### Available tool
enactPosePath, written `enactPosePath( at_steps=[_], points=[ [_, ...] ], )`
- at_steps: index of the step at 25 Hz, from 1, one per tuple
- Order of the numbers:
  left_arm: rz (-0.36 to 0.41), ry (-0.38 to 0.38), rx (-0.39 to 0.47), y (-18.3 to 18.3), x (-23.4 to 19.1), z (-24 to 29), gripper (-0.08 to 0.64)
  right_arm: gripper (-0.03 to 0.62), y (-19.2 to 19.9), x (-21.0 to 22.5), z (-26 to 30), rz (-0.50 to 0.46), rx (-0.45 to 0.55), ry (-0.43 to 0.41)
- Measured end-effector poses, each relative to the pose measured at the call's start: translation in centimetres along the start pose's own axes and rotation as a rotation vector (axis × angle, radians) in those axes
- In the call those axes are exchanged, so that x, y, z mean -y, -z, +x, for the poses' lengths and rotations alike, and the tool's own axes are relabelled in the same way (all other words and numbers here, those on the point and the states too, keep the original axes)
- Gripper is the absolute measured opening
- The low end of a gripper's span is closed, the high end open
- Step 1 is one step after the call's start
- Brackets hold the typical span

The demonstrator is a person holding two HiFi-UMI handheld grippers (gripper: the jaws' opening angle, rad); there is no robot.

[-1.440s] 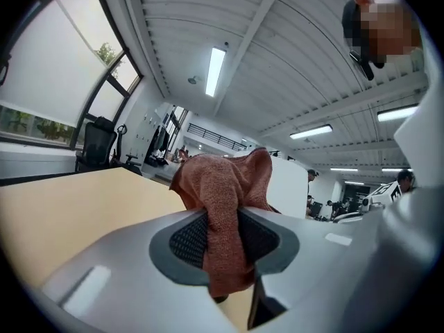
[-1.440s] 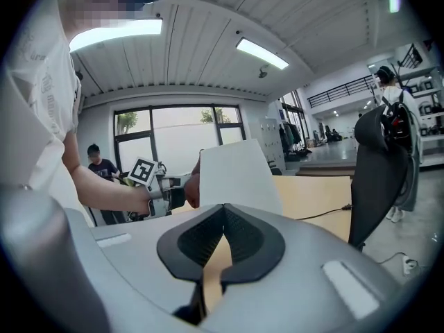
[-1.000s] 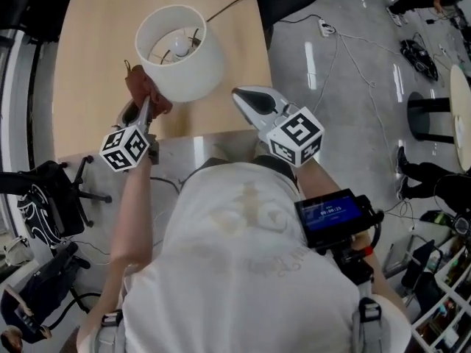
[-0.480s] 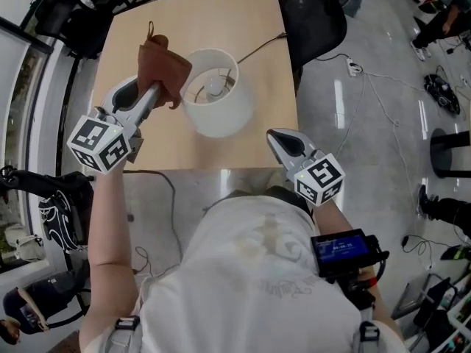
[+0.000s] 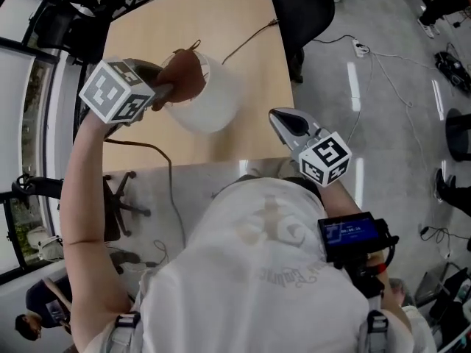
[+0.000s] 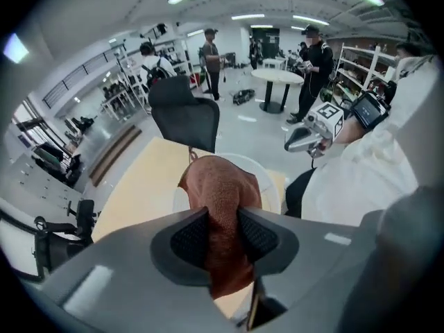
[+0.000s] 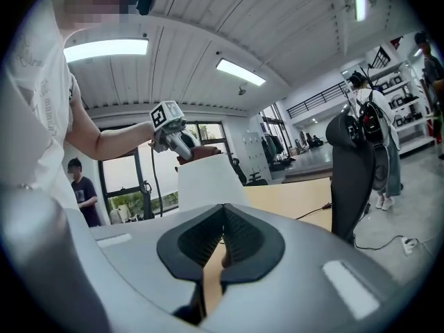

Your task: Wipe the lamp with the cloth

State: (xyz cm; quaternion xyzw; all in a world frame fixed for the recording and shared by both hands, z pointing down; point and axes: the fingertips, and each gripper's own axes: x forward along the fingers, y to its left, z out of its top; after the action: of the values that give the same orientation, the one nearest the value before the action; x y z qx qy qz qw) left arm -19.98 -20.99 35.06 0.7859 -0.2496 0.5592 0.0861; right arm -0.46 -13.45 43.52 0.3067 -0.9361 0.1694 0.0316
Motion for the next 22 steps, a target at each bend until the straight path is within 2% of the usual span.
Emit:
enactPosePath(
  at_steps=[2, 4, 7, 10, 13, 16, 18, 20, 22],
  points=[
    [-0.010, 0.032, -0.102, 0.6, 0.1, 1.0, 0.107, 0.012, -0.4, 0.6, -0.6, 0.007, 0.013, 0.001],
    [-0.020, 0.021, -0.149, 0.7, -0.4, 1.9, 0.106, 0.012, -0.7, 0.8, -1.2, 0.007, 0.017, 0.014],
    [-0.022, 0.053, -0.125, -0.5, 0.4, 2.9, 0.106, 0.012, -0.5, 1.2, -2.3, 0.018, 0.021, 0.038],
    [0.000, 0.087, -0.067, -1.5, 0.8, 1.8, 0.107, 0.012, -0.7, 1.4, -0.8, 0.019, 0.043, -0.003],
    [0.031, 0.192, -0.074, -0.1, 1.9, 1.5, 0.107, 0.012, 0.3, 0.8, 0.1, 0.023, 0.034, -0.009],
    [0.061, 0.294, -0.186, 2.5, 3.1, 1.9, 0.107, 0.012, 1.5, 0.0, 0.4, 0.033, 0.021, -0.003],
    [0.072, 0.282, -0.308, 3.6, 3.0, 1.9, 0.106, 0.012, 1.4, 0.1, 0.1, 0.031, 0.013, -0.012],
    [0.079, 0.205, -0.416, 3.0, 2.0, 1.7, 0.107, 0.012, 0.6, 1.3, -1.0, 0.033, 0.014, -0.022],
    [0.086, 0.115, -0.468, 1.9, 1.0, 1.7, 0.107, 0.012, -0.1, 2.2, -1.9, 0.037, 0.016, -0.025]
  ],
)
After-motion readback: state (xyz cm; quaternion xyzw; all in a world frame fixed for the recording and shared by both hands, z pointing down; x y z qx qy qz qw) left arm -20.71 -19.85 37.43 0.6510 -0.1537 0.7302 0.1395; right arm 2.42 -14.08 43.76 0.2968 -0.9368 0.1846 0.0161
